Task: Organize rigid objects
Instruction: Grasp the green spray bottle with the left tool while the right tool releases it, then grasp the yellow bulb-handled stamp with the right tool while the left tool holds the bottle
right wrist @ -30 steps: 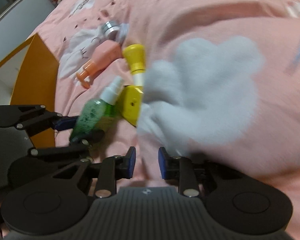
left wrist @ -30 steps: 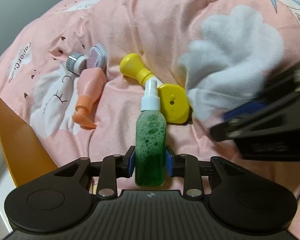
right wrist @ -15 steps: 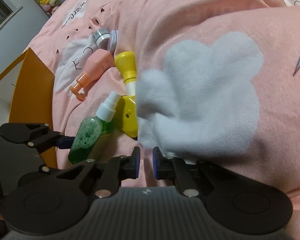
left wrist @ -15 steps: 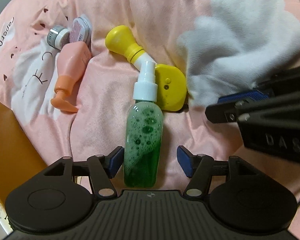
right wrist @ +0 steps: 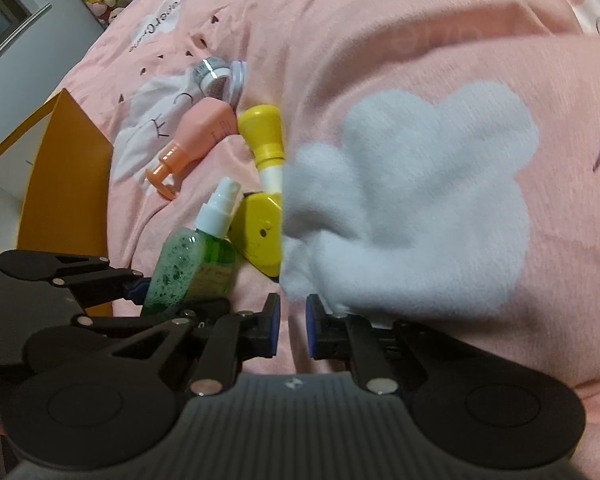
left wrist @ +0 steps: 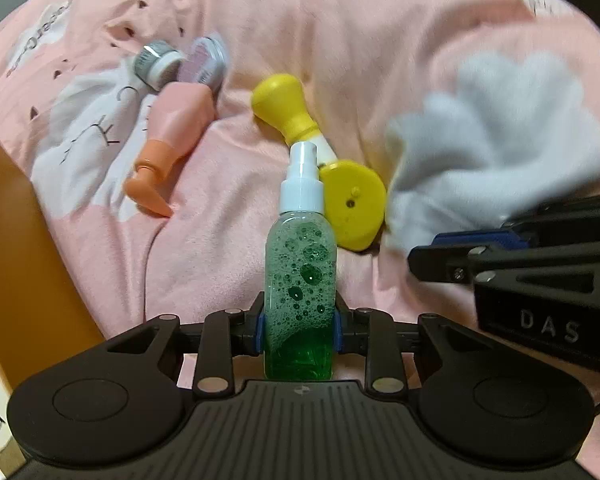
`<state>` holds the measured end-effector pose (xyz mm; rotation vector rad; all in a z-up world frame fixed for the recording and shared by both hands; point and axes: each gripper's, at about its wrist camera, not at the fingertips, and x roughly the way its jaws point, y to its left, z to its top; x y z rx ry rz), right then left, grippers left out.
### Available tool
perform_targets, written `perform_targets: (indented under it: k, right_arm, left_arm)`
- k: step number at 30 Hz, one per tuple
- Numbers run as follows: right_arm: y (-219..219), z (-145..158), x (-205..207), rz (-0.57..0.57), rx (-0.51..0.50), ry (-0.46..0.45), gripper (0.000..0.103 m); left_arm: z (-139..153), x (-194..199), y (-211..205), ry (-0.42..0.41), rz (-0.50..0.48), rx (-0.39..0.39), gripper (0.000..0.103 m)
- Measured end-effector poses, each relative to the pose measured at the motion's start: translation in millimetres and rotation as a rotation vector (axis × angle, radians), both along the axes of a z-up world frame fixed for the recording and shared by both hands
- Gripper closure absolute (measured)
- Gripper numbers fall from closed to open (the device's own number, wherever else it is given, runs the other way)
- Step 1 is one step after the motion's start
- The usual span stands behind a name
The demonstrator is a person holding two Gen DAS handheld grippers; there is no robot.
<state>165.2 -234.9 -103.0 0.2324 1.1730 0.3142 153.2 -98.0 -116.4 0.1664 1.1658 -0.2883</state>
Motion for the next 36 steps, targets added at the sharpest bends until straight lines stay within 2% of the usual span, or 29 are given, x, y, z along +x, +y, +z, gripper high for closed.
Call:
perform_targets:
  k: [9,16,21,23,31,36]
  right_arm:
    - [22.4,26.2,16.1,0.108,-0.059,-0.098,0.090]
    - [48.5,42.9,40.2,0.204,-0.106,-0.196,0.087]
    - [61.8,40.9,63.5,0.245,-0.123,-0.211,0.082]
    - [67.4,39.0,73.0,0.255,-0.139,-0.212,0.078]
    - [74.2,19.5,102.4,0.259,-0.201,-0.177,0.074]
    - [76.2,6.0,113.8,0.267,-0.211,-0.160,0.064]
  left_arm:
    - [40.5,3.9,24.3,-0.076,0.102,-0.101,0.070]
    - [57.1,21.5,49.6,-0.135,0.195,-0.143,0.070]
    - [61.5,35.5,67.8,-0.172,0.247,-0.186,0.070]
    - [62.5,40.5,72.1,-0.178,0.252,-0.200,0.070]
    - [60.4,58.6,84.7,-0.189,0.239,-0.236,0.070]
    - [58.0,65.8,87.0,-0.184,0.239,-0.248,0.070]
